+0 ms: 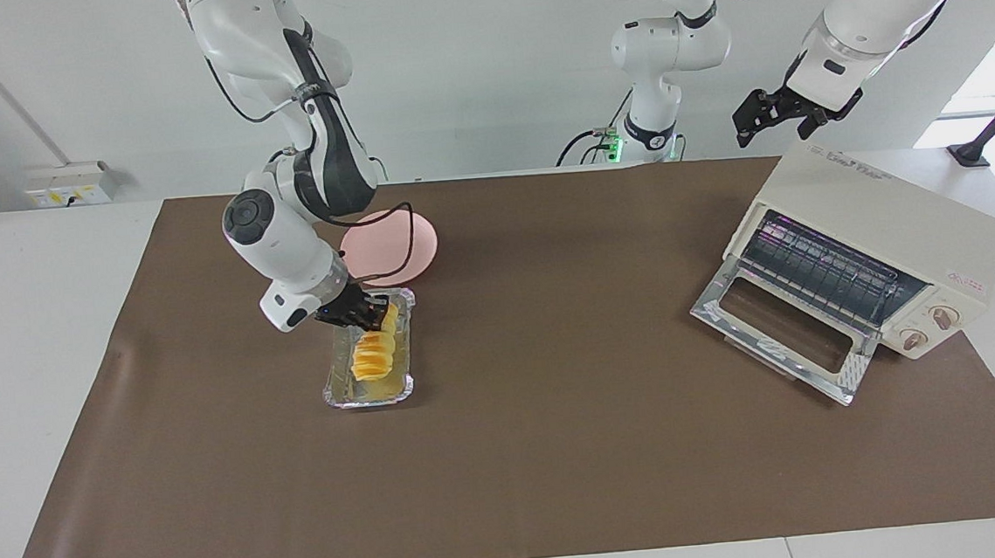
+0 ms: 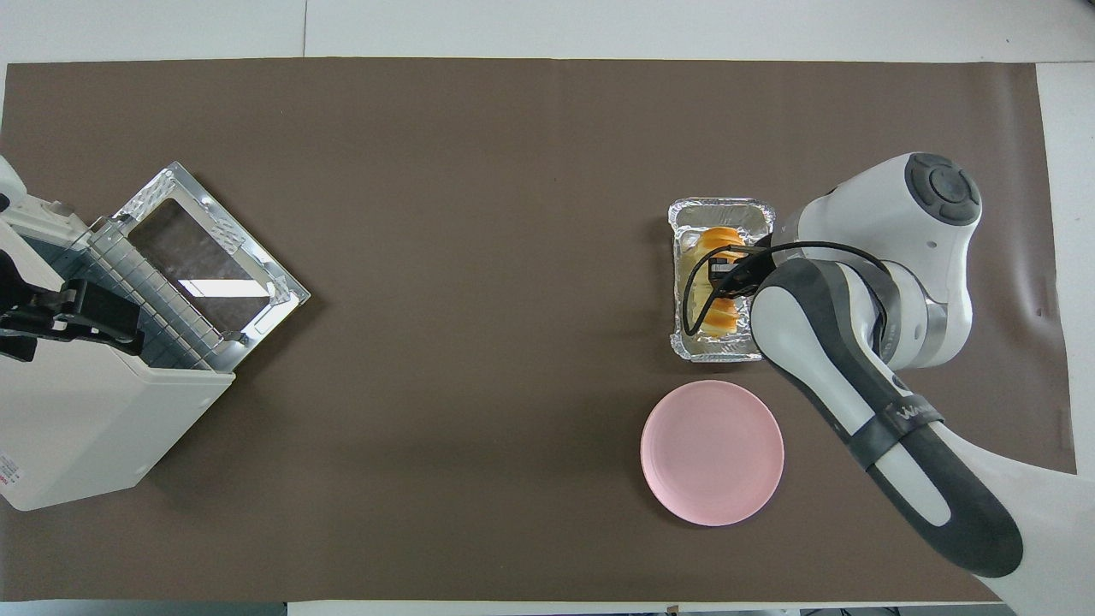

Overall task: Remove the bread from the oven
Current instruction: 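Lift the bread rolls and lower them onto the pink plate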

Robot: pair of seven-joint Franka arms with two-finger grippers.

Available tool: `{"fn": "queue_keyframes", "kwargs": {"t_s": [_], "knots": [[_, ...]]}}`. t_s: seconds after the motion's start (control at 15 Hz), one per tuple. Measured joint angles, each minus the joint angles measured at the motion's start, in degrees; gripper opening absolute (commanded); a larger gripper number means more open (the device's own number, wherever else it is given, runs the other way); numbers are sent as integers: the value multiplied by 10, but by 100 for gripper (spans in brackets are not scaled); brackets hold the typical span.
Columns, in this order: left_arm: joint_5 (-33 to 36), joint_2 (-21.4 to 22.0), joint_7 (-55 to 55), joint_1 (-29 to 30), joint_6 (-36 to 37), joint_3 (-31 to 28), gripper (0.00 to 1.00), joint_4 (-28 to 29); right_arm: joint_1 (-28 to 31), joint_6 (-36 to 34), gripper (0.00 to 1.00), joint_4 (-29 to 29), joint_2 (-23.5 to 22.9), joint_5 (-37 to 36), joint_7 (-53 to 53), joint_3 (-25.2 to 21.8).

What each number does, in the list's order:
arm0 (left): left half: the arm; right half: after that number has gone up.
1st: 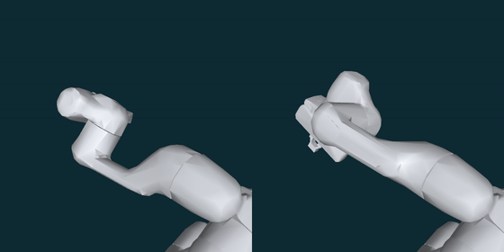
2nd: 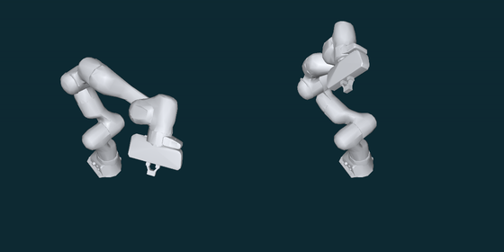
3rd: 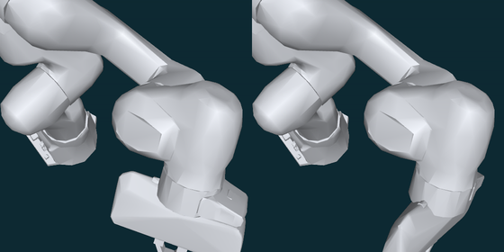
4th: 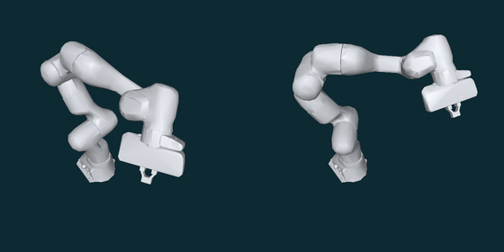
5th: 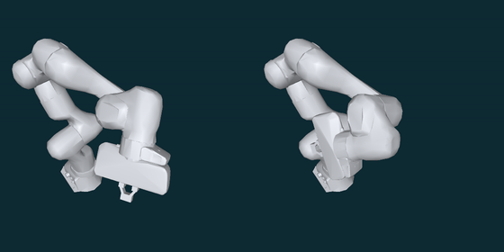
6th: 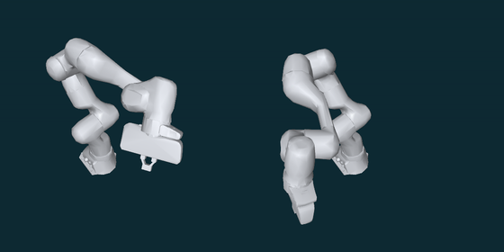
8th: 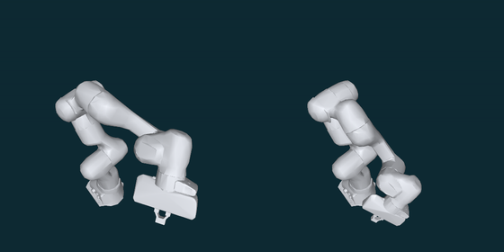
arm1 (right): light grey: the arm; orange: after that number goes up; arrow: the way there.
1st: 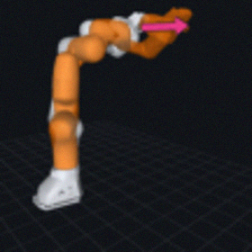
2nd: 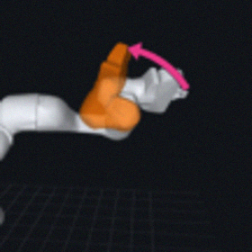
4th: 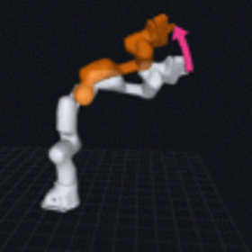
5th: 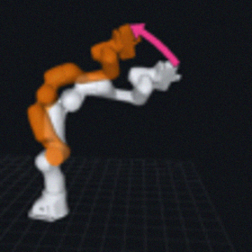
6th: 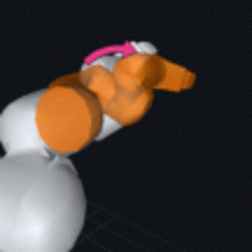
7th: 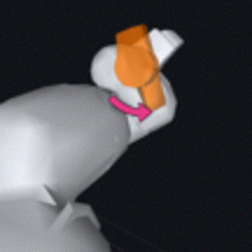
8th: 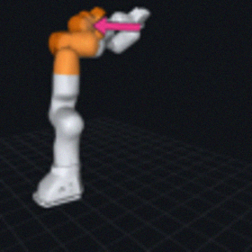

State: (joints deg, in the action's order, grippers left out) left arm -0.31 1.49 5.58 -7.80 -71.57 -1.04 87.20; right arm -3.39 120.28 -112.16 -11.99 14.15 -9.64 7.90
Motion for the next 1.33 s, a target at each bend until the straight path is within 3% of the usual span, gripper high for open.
{"fn": "queue_keyframes", "kwargs": {"t_s": [0.33, 0.6, 0.73, 1.0, 1.33], "knots": [[0, 0, 0, 0, 0, 0, 100, 0, -11, -175, 0, 11, 86, 0, -27, 3], [0, 0, 0, 0, 0, 0, 100, 0, -66, -210, 0, -92, 190, 0, -82, 6], [0, 0, 0, 0, 0, 0, 100, 0, -93, -191, 0, -170, 241, 0, -99, 9], [0, 0, 0, 0, 0, 0, 100, 0, -101, -70, 0, -325, 303, 0, -101, 9], [0, 0, 0, 0, 0, 0, 100, 0, -105, 34, 0, -388, 297, 0, -101, 9]]}}
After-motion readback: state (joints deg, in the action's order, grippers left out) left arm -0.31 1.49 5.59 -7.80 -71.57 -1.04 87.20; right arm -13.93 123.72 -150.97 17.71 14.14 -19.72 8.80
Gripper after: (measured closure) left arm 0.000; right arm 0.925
